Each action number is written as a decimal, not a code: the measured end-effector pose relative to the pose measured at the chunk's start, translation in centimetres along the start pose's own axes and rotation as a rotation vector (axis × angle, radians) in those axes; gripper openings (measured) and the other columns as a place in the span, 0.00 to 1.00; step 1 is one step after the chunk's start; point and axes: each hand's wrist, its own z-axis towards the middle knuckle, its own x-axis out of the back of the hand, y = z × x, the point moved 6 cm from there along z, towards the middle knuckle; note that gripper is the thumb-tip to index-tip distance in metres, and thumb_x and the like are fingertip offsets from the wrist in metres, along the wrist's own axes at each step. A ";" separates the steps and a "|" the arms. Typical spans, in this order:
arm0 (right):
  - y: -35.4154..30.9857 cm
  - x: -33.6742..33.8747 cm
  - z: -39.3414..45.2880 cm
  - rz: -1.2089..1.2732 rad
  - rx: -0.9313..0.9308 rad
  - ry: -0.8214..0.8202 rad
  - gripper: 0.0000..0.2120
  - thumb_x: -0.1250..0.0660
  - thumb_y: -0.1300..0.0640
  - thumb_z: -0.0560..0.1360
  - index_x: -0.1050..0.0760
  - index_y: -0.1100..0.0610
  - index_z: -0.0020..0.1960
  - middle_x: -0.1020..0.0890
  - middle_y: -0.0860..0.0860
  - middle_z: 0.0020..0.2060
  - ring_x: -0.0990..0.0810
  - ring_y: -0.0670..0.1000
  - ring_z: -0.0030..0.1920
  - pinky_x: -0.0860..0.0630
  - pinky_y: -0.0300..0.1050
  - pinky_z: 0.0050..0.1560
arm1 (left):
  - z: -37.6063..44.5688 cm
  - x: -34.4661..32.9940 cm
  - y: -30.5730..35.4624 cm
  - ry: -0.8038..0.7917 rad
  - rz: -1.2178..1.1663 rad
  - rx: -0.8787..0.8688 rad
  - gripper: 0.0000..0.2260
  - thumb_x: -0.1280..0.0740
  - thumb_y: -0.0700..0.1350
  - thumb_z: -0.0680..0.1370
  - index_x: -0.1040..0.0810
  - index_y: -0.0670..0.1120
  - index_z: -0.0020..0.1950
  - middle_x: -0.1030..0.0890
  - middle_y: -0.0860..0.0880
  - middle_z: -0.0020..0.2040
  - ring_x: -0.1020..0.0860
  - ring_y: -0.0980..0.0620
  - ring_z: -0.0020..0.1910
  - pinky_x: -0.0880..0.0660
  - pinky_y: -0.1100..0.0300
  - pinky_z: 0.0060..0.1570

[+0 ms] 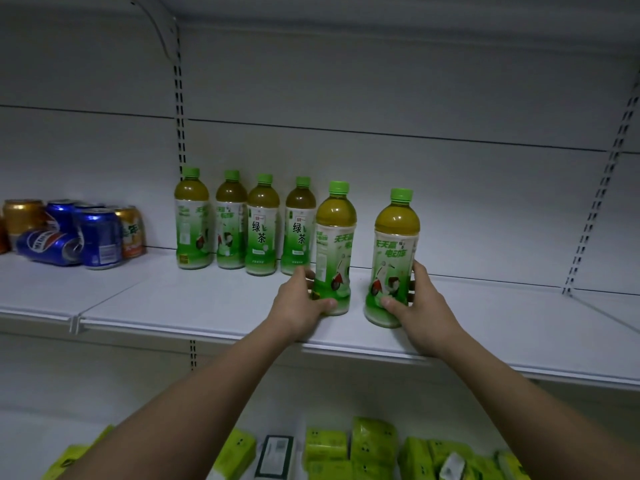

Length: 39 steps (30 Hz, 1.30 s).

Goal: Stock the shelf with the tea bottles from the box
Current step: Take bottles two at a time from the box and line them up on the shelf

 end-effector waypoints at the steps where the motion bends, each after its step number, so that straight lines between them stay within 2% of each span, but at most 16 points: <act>1: 0.1 -0.2 0.4 -0.002 0.009 -0.001 0.33 0.32 0.60 0.76 0.43 0.49 0.74 0.25 0.49 0.67 0.25 0.49 0.62 0.29 0.45 0.62 | 0.4 -0.2 -0.1 0.004 -0.002 -0.005 0.22 0.24 0.43 0.70 0.30 0.47 0.59 0.20 0.47 0.59 0.20 0.47 0.55 0.24 0.48 0.60; 5: 0.4 -1.1 2.2 0.004 0.027 -0.018 0.30 0.33 0.61 0.76 0.42 0.49 0.73 0.25 0.47 0.65 0.27 0.47 0.60 0.31 0.41 0.60 | 2.1 -1.1 -0.2 0.013 0.048 -0.045 0.20 0.26 0.44 0.72 0.30 0.47 0.59 0.21 0.48 0.61 0.21 0.47 0.56 0.25 0.48 0.62; 9: 0.9 -1.8 3.9 -0.018 0.031 -0.008 0.28 0.33 0.61 0.76 0.40 0.52 0.72 0.25 0.48 0.65 0.28 0.46 0.57 0.31 0.41 0.60 | 4.2 -1.9 -0.3 0.025 0.113 -0.040 0.19 0.26 0.45 0.72 0.30 0.46 0.59 0.21 0.48 0.60 0.22 0.48 0.56 0.26 0.53 0.60; 13: 1.5 -2.6 5.8 -0.028 0.037 0.009 0.27 0.32 0.61 0.75 0.38 0.52 0.71 0.24 0.49 0.64 0.28 0.45 0.57 0.31 0.39 0.58 | 6.3 -2.7 -0.6 0.029 0.176 -0.020 0.19 0.27 0.46 0.73 0.31 0.45 0.59 0.22 0.47 0.62 0.22 0.46 0.58 0.27 0.51 0.61; 17: 2.4 -3.3 7.8 -0.059 0.000 0.019 0.25 0.31 0.59 0.75 0.36 0.54 0.69 0.23 0.49 0.63 0.28 0.46 0.54 0.31 0.39 0.55 | 8.0 -2.7 -0.7 0.008 0.219 -0.023 0.20 0.28 0.45 0.74 0.31 0.43 0.62 0.23 0.46 0.64 0.24 0.45 0.62 0.29 0.54 0.61; 20: 2.7 -4.2 9.5 -0.089 -0.036 0.030 0.23 0.31 0.59 0.75 0.35 0.57 0.67 0.23 0.51 0.63 0.25 0.49 0.56 0.30 0.41 0.56 | 9.2 -2.5 -1.3 0.032 0.228 -0.010 0.22 0.28 0.45 0.74 0.32 0.44 0.64 0.23 0.46 0.65 0.25 0.44 0.63 0.29 0.52 0.64; 25: 3.0 -5.8 12.3 -0.152 -0.116 0.051 0.24 0.30 0.58 0.74 0.35 0.60 0.66 0.24 0.56 0.63 0.24 0.58 0.62 0.26 0.51 0.61 | 10.1 -2.4 -1.8 0.074 0.190 -0.010 0.21 0.27 0.45 0.73 0.31 0.44 0.62 0.23 0.45 0.64 0.24 0.44 0.62 0.28 0.49 0.64; 29: 3.8 -6.6 11.8 -0.011 -0.080 0.165 0.23 0.30 0.59 0.74 0.33 0.57 0.67 0.22 0.53 0.62 0.23 0.56 0.62 0.27 0.47 0.59 | 9.9 -2.3 -1.9 0.121 0.199 -0.049 0.22 0.27 0.46 0.73 0.30 0.44 0.64 0.22 0.46 0.63 0.23 0.45 0.61 0.27 0.54 0.61; 32: 4.0 -6.9 11.6 0.012 -0.049 0.138 0.25 0.31 0.61 0.73 0.34 0.56 0.67 0.22 0.53 0.61 0.23 0.54 0.60 0.28 0.42 0.54 | 9.8 -2.1 -1.7 0.160 0.222 -0.080 0.23 0.26 0.49 0.71 0.28 0.44 0.62 0.20 0.47 0.61 0.21 0.46 0.58 0.26 0.57 0.56; 35: 4.2 -7.0 11.8 -0.006 -0.028 0.132 0.28 0.26 0.60 0.68 0.33 0.54 0.65 0.22 0.52 0.59 0.22 0.53 0.57 0.25 0.44 0.53 | 9.9 -1.9 -1.6 0.209 0.264 -0.102 0.22 0.24 0.50 0.69 0.23 0.44 0.59 0.18 0.47 0.57 0.21 0.48 0.54 0.26 0.58 0.53; 39: 4.4 -7.0 12.1 -0.060 -0.023 0.166 0.28 0.26 0.61 0.68 0.32 0.55 0.65 0.22 0.54 0.59 0.22 0.55 0.59 0.23 0.50 0.58 | 9.8 -1.7 -1.5 0.237 0.299 -0.108 0.21 0.24 0.51 0.68 0.21 0.45 0.57 0.18 0.47 0.55 0.20 0.48 0.52 0.23 0.55 0.53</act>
